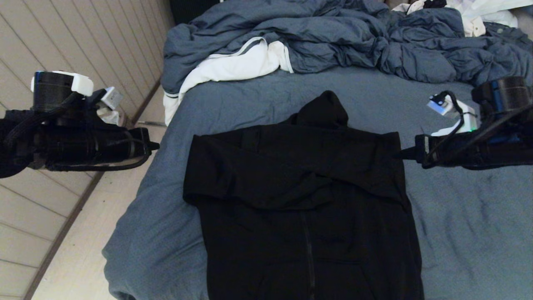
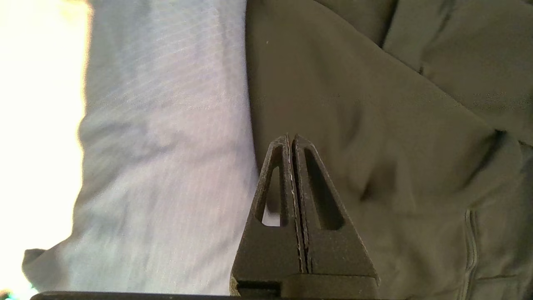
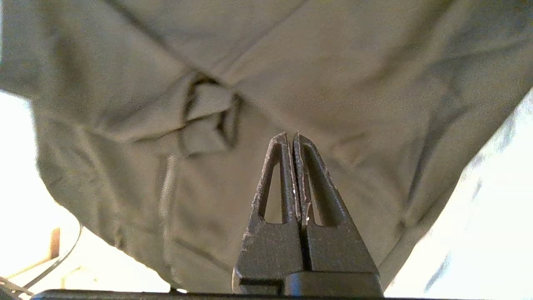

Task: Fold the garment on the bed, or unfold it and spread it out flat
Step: Unfold the black sweatshirt

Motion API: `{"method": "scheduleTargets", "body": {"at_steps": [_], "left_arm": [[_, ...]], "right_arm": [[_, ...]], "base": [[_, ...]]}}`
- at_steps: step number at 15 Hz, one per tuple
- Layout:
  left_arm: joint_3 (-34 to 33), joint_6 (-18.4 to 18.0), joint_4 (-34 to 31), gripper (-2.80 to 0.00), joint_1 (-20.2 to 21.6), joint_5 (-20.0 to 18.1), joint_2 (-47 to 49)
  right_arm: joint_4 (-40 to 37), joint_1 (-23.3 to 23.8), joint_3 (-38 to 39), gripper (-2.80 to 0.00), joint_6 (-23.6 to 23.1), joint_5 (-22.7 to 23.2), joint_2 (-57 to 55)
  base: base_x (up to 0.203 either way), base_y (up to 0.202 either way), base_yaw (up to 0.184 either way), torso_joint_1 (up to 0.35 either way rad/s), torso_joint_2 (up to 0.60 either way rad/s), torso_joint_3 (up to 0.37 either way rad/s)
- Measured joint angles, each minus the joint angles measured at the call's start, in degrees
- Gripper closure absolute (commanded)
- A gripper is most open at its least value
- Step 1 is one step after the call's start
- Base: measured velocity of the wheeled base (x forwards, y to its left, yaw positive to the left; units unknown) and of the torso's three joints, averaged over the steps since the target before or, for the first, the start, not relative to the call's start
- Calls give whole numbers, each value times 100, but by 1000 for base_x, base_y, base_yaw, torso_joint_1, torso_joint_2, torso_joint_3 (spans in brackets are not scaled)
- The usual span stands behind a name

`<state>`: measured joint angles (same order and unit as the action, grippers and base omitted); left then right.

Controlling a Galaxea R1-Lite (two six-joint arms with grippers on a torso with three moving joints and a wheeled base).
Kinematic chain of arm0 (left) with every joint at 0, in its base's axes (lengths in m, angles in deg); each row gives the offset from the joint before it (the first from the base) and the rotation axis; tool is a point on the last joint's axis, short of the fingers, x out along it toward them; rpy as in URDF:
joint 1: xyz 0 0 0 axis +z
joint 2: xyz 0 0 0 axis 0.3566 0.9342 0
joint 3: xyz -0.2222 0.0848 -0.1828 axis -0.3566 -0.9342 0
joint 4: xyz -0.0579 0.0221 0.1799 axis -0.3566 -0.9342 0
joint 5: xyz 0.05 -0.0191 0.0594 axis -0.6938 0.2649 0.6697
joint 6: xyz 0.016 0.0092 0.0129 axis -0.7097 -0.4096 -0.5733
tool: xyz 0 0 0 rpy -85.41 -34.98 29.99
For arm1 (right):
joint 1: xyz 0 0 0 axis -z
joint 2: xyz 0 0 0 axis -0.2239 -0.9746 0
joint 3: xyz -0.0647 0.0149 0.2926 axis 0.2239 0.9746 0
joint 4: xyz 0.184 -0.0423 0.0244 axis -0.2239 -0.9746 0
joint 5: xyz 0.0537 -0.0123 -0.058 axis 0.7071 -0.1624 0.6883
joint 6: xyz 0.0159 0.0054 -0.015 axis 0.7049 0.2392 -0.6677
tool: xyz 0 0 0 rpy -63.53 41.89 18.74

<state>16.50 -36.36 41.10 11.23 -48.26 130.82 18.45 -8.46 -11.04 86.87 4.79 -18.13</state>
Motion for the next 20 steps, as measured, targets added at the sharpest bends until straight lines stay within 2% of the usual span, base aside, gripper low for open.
{"method": "scheduleTargets", "body": {"at_steps": [2,5,9,11,14,17,20], "left_arm": [[-606,7,165,0,15,244,-443],[-1274,111,233,0,61,260,-759],[-1567,355,243,0,-152,238,-769],[-1690,571,244,0,-319,243,-768],[-1789,972,340,0,-408,238,-765],[-2112,989,688,0,-422,254,-777],[-2528,1041,1508,0,-435,304,-810]], "right_arm": [[218,7,486,0,9,-79,448],[266,-24,1032,0,13,-149,862],[268,-565,1175,0,18,-315,876],[268,-1052,951,0,82,-579,672],[258,-2083,152,0,305,-1392,91],[104,-2989,-747,0,345,-2172,-672],[-304,-3500,-1541,0,244,-2588,-1284]], "base": [[0,0,0,0,0,0],[0,0,0,0,0,0],[0,0,0,0,0,0],[0,0,0,0,0,0],[0,0,0,0,0,0],[0,0,0,0,0,0],[0,0,0,0,0,0]]}}
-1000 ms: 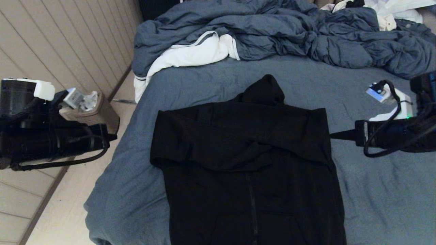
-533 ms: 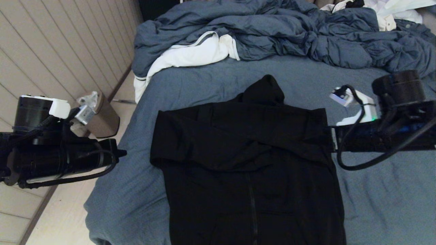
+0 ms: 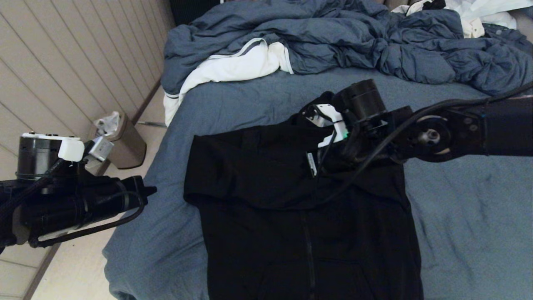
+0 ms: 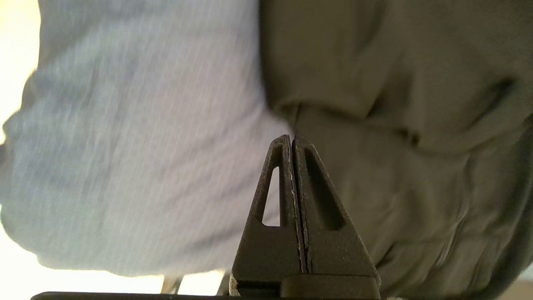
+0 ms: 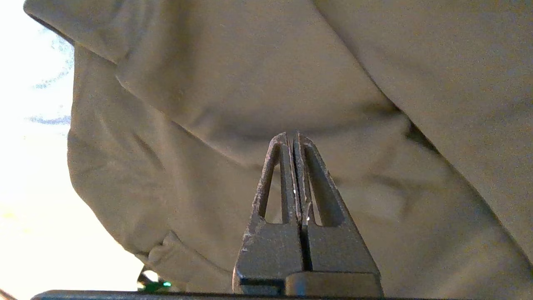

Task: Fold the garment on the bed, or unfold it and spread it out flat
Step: Unfold the black sweatshirt

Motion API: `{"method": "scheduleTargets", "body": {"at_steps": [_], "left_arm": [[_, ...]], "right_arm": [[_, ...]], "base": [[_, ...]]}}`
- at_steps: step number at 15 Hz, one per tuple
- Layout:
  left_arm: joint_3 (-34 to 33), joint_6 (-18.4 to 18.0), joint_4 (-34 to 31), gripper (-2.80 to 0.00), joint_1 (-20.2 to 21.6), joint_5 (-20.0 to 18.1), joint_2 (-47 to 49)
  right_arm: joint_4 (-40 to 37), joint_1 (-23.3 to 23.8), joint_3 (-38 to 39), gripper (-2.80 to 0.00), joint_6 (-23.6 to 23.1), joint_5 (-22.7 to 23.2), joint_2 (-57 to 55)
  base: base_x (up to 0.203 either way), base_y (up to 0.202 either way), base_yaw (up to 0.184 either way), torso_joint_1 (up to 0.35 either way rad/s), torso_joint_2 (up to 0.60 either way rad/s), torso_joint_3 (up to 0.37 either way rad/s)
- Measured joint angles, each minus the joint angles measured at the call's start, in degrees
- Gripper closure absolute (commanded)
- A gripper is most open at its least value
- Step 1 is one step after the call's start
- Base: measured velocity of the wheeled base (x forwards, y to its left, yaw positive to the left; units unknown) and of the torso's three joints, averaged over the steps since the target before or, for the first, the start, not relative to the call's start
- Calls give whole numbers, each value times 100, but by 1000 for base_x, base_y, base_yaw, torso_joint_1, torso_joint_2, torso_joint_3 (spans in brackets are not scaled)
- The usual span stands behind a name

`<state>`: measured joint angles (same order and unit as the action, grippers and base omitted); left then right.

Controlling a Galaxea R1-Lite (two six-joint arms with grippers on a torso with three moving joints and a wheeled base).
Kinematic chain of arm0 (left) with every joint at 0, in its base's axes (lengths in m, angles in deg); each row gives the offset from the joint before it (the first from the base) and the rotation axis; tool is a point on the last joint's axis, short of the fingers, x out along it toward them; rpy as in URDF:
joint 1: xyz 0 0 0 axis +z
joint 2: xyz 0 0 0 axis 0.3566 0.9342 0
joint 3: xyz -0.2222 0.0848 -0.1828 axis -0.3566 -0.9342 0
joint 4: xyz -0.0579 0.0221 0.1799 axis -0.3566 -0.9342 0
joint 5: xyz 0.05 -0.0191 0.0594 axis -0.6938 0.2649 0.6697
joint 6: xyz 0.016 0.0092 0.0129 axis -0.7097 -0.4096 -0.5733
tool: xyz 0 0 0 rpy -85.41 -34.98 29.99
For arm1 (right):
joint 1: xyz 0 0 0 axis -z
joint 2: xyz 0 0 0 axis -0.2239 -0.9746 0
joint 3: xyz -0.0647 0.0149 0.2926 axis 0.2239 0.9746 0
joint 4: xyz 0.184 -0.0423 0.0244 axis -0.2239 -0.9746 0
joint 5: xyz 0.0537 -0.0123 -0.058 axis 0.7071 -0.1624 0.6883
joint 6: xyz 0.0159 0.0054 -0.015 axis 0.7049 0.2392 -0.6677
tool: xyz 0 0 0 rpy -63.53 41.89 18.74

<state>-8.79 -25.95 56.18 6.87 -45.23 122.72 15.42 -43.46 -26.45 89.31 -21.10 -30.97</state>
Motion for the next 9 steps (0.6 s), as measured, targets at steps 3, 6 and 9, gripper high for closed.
{"method": "scheduleTargets", "body": {"at_steps": [3,6,9], "left_arm": [[-105,198,124,0,-4,37,-123],[-153,216,124,0,-4,35,-175],[-201,239,166,0,-11,8,-135]], "right_arm": [[-438,-288,-746,0,-191,-325,-475],[-697,-601,-1281,-280,-420,-936,-905],[-746,-789,-1828,-280,-545,-1199,-1313]], "base": [[0,0,0,0,0,0],[0,0,0,0,0,0],[0,0,0,0,0,0]]}}
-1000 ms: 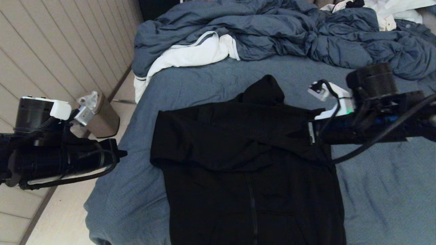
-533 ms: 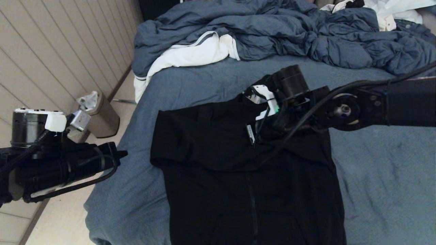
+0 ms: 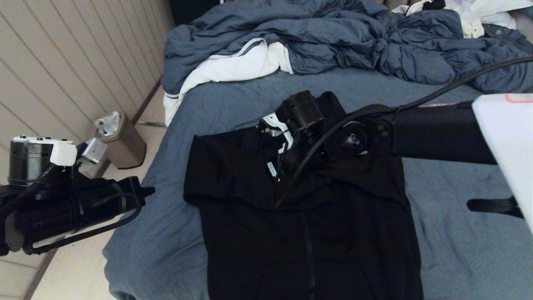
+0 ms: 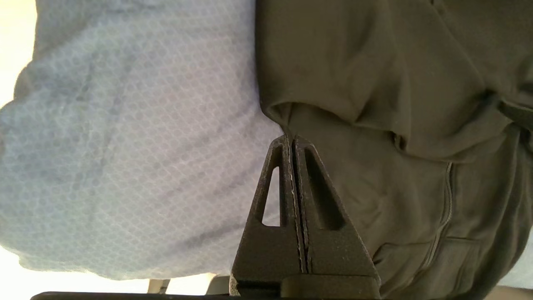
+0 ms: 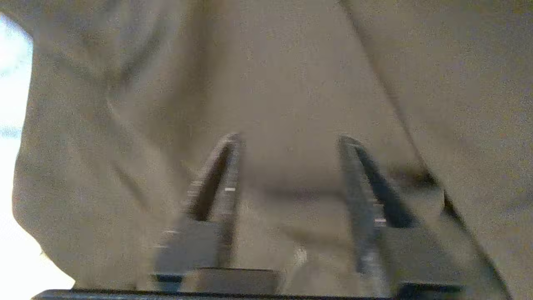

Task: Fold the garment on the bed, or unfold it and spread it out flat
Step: Unfold the black sweatshirt

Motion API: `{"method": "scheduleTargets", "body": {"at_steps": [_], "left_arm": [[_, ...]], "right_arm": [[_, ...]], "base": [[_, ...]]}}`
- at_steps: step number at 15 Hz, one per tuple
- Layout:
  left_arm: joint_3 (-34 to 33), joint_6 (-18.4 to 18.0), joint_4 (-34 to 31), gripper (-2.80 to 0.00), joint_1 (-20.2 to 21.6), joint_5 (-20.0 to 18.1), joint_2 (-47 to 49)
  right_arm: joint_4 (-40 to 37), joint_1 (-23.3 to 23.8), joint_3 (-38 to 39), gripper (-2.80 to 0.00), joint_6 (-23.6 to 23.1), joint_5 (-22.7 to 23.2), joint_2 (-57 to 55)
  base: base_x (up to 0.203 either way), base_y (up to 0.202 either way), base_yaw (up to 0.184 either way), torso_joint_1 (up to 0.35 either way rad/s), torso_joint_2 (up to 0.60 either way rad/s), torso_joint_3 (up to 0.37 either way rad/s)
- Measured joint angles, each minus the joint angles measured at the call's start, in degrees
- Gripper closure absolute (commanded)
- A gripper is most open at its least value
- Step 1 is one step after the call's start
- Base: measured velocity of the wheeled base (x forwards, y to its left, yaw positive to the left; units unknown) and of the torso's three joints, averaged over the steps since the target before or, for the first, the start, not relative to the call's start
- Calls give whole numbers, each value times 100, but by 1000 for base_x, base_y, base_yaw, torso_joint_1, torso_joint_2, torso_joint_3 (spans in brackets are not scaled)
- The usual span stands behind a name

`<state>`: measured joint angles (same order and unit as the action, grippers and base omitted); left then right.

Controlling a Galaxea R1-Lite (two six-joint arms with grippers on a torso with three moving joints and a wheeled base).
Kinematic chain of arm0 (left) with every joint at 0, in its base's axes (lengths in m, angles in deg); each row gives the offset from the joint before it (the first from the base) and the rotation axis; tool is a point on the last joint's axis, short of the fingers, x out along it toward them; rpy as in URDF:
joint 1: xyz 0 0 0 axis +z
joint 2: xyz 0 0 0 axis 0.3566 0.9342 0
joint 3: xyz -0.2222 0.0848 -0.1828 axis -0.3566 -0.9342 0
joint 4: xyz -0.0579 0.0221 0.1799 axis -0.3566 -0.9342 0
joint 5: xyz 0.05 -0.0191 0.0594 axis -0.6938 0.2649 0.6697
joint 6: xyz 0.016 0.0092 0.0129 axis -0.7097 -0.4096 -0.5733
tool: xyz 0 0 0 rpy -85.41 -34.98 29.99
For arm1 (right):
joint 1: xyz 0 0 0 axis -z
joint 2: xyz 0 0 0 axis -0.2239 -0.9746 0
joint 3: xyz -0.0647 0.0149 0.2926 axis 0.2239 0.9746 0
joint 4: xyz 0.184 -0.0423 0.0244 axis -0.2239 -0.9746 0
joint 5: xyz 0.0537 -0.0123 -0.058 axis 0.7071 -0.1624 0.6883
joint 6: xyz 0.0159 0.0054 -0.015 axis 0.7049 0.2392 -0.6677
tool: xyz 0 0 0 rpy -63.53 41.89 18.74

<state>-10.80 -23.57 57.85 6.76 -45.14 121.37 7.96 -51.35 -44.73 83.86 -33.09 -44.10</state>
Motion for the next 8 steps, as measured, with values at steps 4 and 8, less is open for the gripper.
{"method": "scheduleTargets", "body": {"at_steps": [4,8], "left_arm": [[-47,79,10,0,-20,-17,53],[-94,76,9,0,-91,-23,86]], "right_arm": [[490,-207,-557,-280,-20,-647,-678],[923,-283,-615,-280,-91,-916,-1166]], "base": [[0,0,0,0,0,0],[0,0,0,0,0,0]]}}
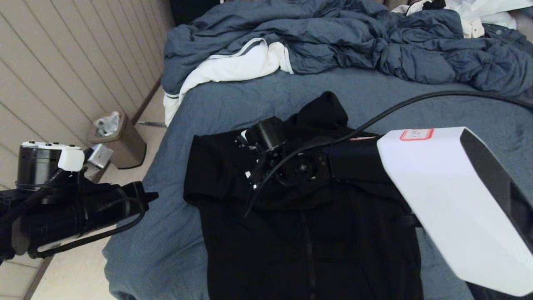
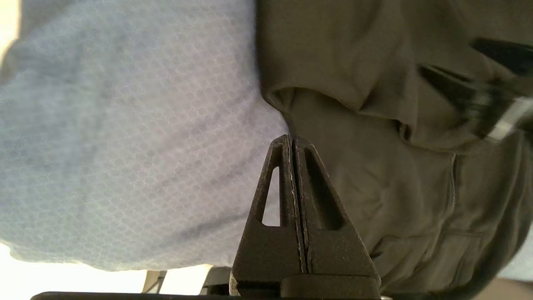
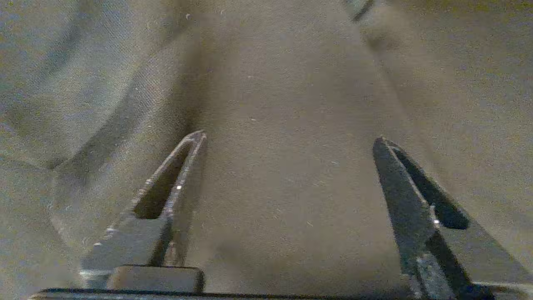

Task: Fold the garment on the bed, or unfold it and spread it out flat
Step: Unfold the black sweatshirt

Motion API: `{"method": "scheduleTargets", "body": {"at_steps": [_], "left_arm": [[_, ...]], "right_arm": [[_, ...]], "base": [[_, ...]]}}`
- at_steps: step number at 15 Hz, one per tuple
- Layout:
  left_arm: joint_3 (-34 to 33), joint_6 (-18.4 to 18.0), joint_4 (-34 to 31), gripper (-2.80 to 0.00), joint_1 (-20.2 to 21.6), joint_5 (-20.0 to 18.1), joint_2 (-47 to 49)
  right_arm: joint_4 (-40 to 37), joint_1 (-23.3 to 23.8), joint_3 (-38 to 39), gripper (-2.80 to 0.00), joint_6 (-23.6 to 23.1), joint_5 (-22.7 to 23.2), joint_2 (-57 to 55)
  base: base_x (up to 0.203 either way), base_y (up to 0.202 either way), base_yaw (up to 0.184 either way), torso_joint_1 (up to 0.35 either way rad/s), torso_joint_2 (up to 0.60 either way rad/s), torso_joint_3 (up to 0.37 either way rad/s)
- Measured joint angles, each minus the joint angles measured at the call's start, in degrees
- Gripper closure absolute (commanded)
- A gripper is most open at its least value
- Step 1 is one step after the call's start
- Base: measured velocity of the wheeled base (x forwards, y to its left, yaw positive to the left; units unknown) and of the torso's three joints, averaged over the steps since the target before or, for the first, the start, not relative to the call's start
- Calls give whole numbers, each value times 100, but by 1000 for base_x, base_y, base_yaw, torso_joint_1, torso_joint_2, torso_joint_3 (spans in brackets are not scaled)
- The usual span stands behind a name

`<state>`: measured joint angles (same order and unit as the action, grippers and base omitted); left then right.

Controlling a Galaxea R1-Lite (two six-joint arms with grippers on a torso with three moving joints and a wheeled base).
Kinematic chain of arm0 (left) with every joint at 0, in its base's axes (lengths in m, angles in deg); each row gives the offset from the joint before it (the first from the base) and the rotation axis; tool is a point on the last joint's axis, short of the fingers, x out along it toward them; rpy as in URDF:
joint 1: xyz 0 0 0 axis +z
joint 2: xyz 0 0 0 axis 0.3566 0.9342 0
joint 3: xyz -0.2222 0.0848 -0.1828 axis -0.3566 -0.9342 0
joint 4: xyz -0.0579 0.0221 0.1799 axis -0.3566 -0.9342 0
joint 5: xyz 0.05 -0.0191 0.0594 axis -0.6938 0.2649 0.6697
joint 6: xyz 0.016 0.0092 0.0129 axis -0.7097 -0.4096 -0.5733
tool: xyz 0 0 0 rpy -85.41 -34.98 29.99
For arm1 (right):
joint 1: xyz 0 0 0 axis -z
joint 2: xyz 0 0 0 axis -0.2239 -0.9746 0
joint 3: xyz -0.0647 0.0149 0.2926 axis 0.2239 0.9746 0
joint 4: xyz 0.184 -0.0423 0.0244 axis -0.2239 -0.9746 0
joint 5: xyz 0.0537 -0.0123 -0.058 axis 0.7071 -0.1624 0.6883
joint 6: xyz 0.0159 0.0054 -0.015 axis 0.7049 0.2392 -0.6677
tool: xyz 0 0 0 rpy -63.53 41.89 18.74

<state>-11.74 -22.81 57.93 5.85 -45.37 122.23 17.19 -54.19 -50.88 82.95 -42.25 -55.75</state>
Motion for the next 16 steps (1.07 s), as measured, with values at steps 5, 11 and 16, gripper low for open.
{"method": "scheduleTargets", "body": {"at_steps": [5,11,16], "left_arm": [[-6,6,0,0,-32,-13,74],[-5,59,1,0,-185,-10,252],[20,129,0,0,-279,-2,374]], "right_arm": [[144,82,-1,-280,13,-4,-227],[89,391,479,-280,33,0,136],[89,1149,1400,-280,66,73,860]], "base": [[0,0,0,0,0,0],[0,0,0,0,0,0],[0,0,0,0,0,0]]}}
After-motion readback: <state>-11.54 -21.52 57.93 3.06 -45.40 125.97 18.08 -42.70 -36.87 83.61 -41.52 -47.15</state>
